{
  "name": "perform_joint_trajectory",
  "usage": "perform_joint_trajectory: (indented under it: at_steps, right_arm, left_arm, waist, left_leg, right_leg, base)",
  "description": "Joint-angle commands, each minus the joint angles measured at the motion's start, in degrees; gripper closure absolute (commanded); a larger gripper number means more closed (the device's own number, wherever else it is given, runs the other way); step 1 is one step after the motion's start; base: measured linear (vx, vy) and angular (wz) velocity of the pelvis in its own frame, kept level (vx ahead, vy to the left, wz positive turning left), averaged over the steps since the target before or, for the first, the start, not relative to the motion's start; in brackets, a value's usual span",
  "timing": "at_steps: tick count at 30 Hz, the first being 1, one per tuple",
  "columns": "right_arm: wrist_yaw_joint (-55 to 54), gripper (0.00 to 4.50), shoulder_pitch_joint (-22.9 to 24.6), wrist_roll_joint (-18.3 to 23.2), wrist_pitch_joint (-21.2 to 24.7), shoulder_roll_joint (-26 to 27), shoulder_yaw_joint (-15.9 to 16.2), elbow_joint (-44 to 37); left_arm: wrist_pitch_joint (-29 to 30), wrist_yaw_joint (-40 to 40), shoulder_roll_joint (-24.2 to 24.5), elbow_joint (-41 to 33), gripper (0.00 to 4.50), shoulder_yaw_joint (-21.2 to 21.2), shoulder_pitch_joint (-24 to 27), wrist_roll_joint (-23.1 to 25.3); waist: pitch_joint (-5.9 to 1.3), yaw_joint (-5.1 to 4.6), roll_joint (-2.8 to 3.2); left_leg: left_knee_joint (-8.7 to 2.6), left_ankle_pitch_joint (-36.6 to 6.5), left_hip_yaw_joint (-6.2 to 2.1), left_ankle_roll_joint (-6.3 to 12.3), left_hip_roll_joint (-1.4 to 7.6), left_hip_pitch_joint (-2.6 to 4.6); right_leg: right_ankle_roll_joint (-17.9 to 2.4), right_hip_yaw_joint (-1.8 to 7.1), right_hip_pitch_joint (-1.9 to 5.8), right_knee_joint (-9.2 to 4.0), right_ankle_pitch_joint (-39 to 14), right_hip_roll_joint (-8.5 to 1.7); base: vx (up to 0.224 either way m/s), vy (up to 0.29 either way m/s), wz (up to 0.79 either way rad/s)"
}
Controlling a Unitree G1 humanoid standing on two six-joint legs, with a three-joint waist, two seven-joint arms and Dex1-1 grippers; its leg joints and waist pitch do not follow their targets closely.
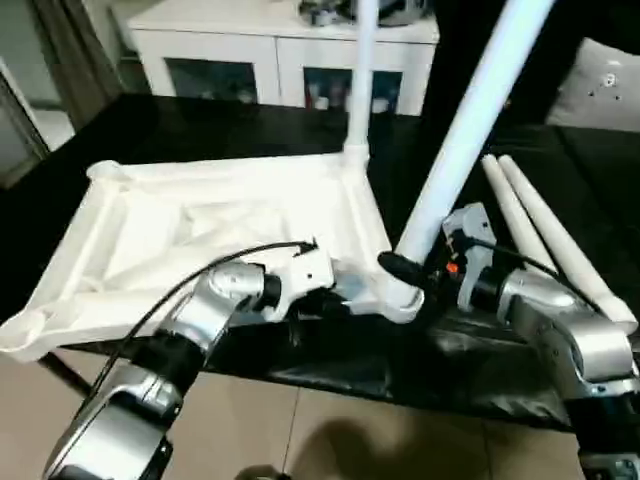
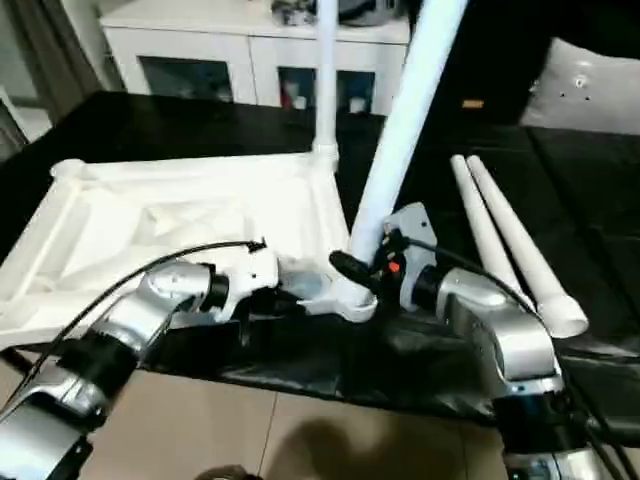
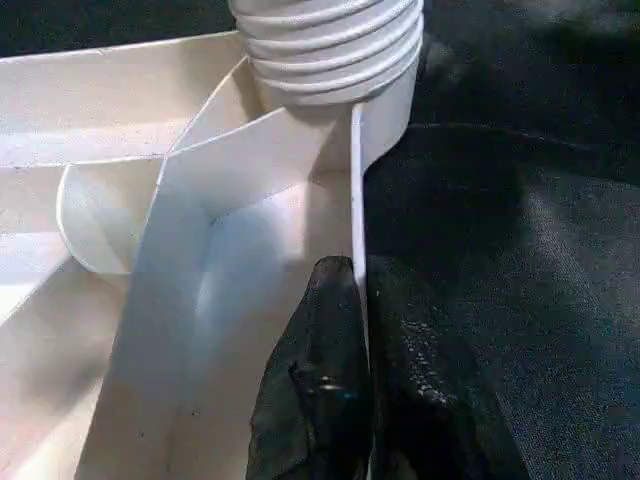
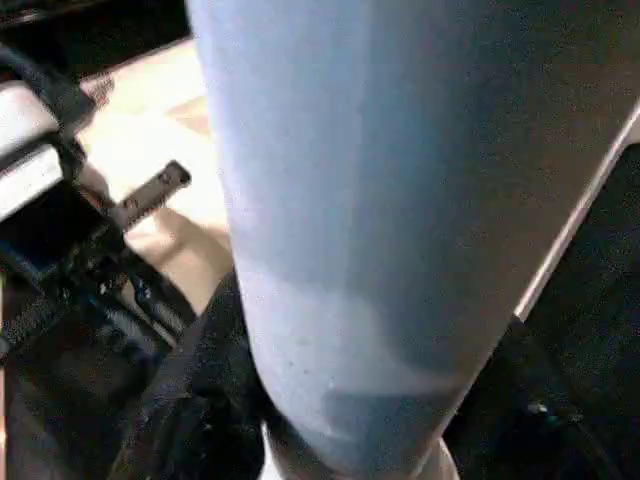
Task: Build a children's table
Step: Insert table leg to table base
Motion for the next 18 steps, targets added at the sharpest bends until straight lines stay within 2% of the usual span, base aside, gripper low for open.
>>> perform_joint_trajectory:
  at_steps: [1, 3, 4, 7, 9, 13, 18]
  right_arm:
    - [0.9, 2.62, -0.6, -1.2, 1.0, -1.2, 1.2, 1.2]
    - [1.8, 2.62, -0.7, -1.1, 1.5, -1.9, 2.0, 1.7]
    - [2.9, 2.62, -0.8, -0.8, 2.3, -2.6, 2.7, 1.8]
    - [4.1, 2.62, -0.7, -1.1, 2.5, -3.4, 3.4, 1.7]
    - [4.1, 2.62, -0.9, -1.2, 2.4, -3.2, 3.2, 2.3]
    - [4.0, 2.62, -1.9, -0.5, 1.7, -1.5, 2.6, 5.0]
    - [4.7, 2.62, -2.3, -1.2, 0.2, -1.0, 3.5, 8.6]
  left_arm:
    - [1.4, -1.5, 1.1, 0.2, 4.50, -1.7, 1.6, 1.7]
    - [2.0, -1.5, 1.4, 0.1, 4.50, -1.7, 1.5, 2.1]
    - [2.2, -1.4, 1.6, 0.6, 4.50, -1.7, 1.1, 2.3]
    - [3.0, -2.5, 1.9, 0.7, 4.50, -2.0, 1.0, 2.3]
    - [3.0, -3.3, 2.2, 0.0, 4.50, -2.2, 1.2, 2.2]
    - [2.7, -6.3, 2.7, -2.3, 4.50, -2.6, 1.7, 1.2]
    - [2.8, -7.7, 2.8, -3.2, 4.50, -3.0, 1.5, 1.3]
  waist:
    - [-3.76, 0.07, -1.88]
    - [-3.80, 0.09, -1.37]
    - [-3.74, -0.09, -1.74]
    - [-3.84, 0.01, -1.62]
    - [-3.84, -0.06, -1.79]
    - [-3.94, -0.16, -1.72]
    - [-3.80, -0.19, -1.69]
  left_leg:
    - [-4.05, -6.3, -2.80, 3.53, 6.56, 0.27]
    - [-3.99, -6.1, -2.83, 3.54, 6.47, 0.20]
    - [-4.05, -6.7, -2.82, 3.48, 6.49, 0.31]
    - [-4.07, -7.1, -2.87, 3.29, 6.59, 0.46]
    - [-4.18, -7.7, -2.94, 2.96, 6.63, 0.44]
    - [-4.14, -7.8, -2.86, 2.46, 6.59, 0.49]
    - [-4.23, -9.4, -2.91, 1.88, 6.61, 0.60]
  right_leg:
    - [-6.2, 4.73, 2.88, -4.76, -17.4, -7.78]
    - [-6.3, 4.73, 2.89, -4.68, -17.5, -7.95]
    - [-6.2, 4.70, 2.87, -4.89, -17.8, -7.86]
    - [-6.3, 4.75, 2.83, -4.86, -17.3, -7.89]
    - [-6.4, 4.75, 2.90, -4.76, -17.1, -7.91]
    - [-7.6, 4.81, 2.88, -4.65, -15.7, -7.98]
    - [-7.5, 4.75, 2.91, -4.93, -17.8, -8.02]
  base:
    - [0.000, 0.000, 0.00]
    - [0.000, 0.000, 0.00]
    - [0.000, 0.000, 0.00]
    - [0.000, 0.000, 0.00]
    - [0.000, 0.000, 0.00]
    - [0.000, 0.000, 0.00]
    - [0.000, 0.000, 0.00]
